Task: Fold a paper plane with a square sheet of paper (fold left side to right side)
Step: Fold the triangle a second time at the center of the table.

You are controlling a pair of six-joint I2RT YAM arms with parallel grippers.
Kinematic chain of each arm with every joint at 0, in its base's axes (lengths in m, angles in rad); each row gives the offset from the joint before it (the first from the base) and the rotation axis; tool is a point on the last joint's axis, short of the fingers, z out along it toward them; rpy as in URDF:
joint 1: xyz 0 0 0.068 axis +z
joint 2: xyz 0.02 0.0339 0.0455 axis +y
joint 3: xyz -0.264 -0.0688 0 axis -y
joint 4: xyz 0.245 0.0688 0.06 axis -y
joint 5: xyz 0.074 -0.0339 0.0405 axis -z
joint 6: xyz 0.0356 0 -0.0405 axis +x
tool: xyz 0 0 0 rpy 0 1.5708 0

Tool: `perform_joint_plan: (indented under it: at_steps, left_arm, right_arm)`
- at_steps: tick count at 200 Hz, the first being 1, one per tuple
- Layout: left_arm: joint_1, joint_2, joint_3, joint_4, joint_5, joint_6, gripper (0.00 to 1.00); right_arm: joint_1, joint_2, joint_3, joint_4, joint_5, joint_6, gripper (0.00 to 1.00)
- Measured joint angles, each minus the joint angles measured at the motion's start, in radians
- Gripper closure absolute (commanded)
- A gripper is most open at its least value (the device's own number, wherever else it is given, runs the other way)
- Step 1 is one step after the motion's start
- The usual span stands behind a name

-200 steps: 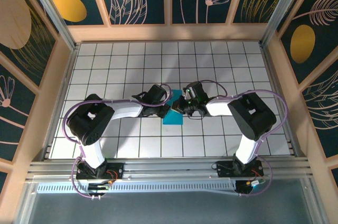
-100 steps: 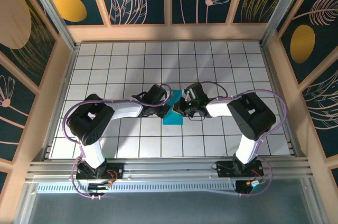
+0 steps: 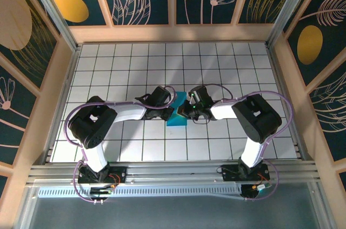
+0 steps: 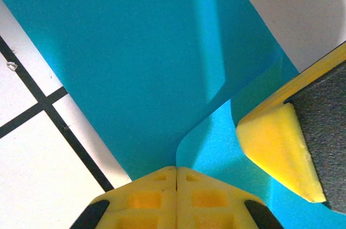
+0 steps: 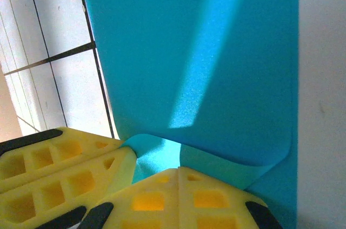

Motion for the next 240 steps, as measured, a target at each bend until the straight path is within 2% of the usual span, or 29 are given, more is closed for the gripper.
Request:
perform_joint_plan:
  at_steps: [36,68,83,104,150,187,240]
  left_arm:
    - [0.0,-0.021,0.037,-0.066,-0.053,-0.01,0.69]
    - [0.0,-0.086,0.102,-0.119,-0.098,-0.024,0.65]
    - [0.0,-0.135,0.108,-0.133,-0.1,-0.03,0.69]
    - [0.0,-0.198,0.107,-0.163,-0.065,-0.068,0.82]
    - [0.0,-0.253,0.047,-0.172,0.166,-0.219,0.99]
    - [0.0,-0.191,-0.023,-0.164,0.301,-0.352,1.0]
    - [0.0,-0.113,-0.035,-0.107,0.358,-0.446,1.0]
  right_arm:
    - [0.0,0.0,-0.002,0.001,0.0,-0.005,1.0]
    - [0.002,0.0,-0.002,0.001,0.001,-0.007,1.0]
    - [0.002,0.0,-0.002,0.001,0.001,-0.008,1.0]
    - [0.002,0.0,-0.002,0.0,0.001,-0.018,1.0]
    - [0.003,0.0,-0.002,0.0,0.001,-0.025,1.0]
    - [0.003,0.0,-0.002,0.0,0.001,-0.026,1.0]
    - [0.004,0.0,-0.002,0.0,0.003,-0.026,1.0]
